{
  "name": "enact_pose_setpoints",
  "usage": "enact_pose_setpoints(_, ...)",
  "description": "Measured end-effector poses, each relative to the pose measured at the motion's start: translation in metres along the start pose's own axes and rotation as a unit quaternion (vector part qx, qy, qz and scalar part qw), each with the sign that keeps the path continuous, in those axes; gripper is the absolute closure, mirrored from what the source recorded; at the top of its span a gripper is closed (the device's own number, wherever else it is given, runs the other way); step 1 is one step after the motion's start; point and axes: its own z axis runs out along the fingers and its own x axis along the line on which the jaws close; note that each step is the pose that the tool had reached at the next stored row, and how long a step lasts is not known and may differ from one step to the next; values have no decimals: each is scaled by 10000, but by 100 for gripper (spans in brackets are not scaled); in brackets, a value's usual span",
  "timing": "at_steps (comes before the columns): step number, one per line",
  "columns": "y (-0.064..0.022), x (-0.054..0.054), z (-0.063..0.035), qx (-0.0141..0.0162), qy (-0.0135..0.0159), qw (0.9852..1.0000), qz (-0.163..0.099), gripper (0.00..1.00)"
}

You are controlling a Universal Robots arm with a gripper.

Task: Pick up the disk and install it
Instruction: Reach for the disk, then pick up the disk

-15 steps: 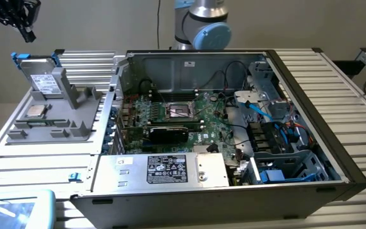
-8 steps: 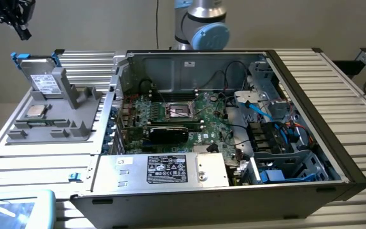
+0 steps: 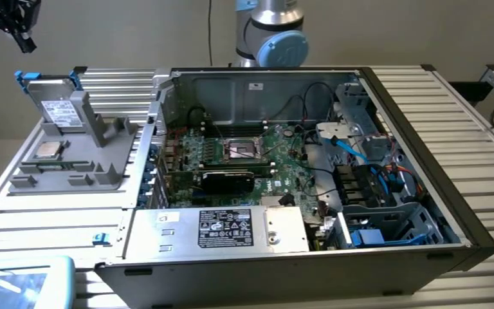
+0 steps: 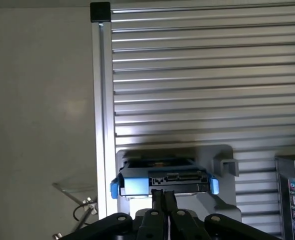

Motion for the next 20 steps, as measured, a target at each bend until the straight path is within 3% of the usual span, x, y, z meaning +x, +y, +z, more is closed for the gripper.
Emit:
enact_pose_setpoints(15,0,1,1,0,0,10000,-6,89)
enact_pose_setpoints(20,0,1,2,-14,21,9993,-384,89)
